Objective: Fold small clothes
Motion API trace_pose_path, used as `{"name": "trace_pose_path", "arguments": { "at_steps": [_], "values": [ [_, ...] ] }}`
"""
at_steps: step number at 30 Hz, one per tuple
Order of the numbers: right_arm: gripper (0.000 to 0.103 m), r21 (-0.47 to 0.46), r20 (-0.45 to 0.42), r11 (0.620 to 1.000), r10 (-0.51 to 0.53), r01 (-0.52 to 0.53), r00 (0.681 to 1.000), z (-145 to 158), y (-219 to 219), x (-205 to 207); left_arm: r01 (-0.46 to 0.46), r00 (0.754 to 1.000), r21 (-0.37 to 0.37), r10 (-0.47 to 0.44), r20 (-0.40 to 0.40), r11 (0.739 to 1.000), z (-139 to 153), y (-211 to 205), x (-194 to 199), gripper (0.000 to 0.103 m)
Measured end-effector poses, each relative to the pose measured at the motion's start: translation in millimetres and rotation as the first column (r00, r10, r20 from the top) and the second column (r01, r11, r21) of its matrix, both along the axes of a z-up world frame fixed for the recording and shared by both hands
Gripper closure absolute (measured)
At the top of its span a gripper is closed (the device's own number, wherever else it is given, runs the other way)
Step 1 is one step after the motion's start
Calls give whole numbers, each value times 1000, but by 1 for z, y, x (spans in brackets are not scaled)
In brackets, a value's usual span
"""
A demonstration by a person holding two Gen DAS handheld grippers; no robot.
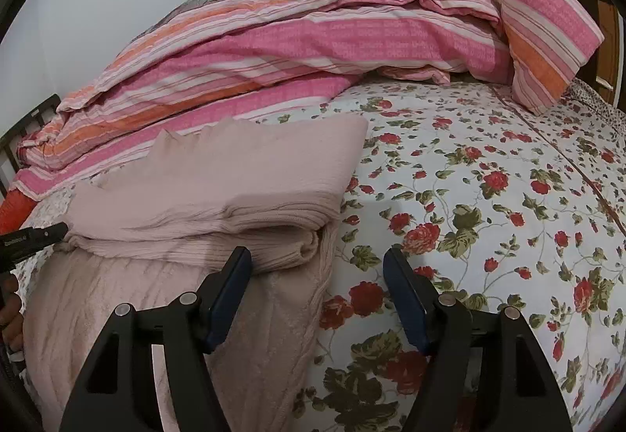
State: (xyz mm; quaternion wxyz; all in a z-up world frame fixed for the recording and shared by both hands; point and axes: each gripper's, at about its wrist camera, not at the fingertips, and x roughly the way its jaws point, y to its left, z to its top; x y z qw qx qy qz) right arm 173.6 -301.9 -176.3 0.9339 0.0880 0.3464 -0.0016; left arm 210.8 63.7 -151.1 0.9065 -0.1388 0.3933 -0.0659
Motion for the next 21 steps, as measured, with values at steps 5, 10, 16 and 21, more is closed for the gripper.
{"name": "trace_pose_path", "arguments": {
  "at_steps": [5, 10, 16, 21],
  "values": [
    [34, 98, 45, 995, 0, -4, 999, 9, -13, -9, -11, 998, -13, 12, 57, 1000, 13, 14, -13, 95],
    [34, 153, 65, 987, -67, 56, 996, 28, -31, 2, -12, 1000, 56, 12, 8, 998, 1, 14, -9, 90],
    [34, 53, -46, 995, -82, 84, 996, 10, -26, 39, -58, 996, 93, 51, 77, 994, 8, 13, -6, 54],
    [34, 57, -62, 996, -64, 68, 996, 2, -27, 43, -33, 999, 198, 27, 29, 980, -18, 3, 7, 52]
  ]
}}
